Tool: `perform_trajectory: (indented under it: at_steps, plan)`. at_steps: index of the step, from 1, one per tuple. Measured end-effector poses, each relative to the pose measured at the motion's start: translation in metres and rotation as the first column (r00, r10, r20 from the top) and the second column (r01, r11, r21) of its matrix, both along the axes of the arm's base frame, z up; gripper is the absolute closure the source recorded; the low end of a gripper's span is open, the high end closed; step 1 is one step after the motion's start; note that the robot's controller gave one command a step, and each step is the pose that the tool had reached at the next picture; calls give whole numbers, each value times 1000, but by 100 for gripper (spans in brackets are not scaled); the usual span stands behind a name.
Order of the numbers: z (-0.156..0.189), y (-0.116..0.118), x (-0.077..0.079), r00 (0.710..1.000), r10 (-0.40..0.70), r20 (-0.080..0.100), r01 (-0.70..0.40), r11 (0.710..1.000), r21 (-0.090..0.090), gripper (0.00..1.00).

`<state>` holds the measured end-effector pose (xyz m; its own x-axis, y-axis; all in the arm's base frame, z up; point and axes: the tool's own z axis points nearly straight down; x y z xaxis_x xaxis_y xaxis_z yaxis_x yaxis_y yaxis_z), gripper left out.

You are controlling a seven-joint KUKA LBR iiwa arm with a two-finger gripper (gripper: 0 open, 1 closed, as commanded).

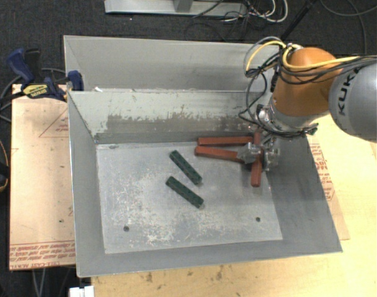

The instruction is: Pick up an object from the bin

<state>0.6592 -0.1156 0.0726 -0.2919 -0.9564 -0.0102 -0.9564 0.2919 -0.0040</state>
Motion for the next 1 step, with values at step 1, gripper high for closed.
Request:
perform_trajectory:
  at_steps: [1]
  plan:
    - [196,-6,-76,984,176,2,-176,984,-11,100]
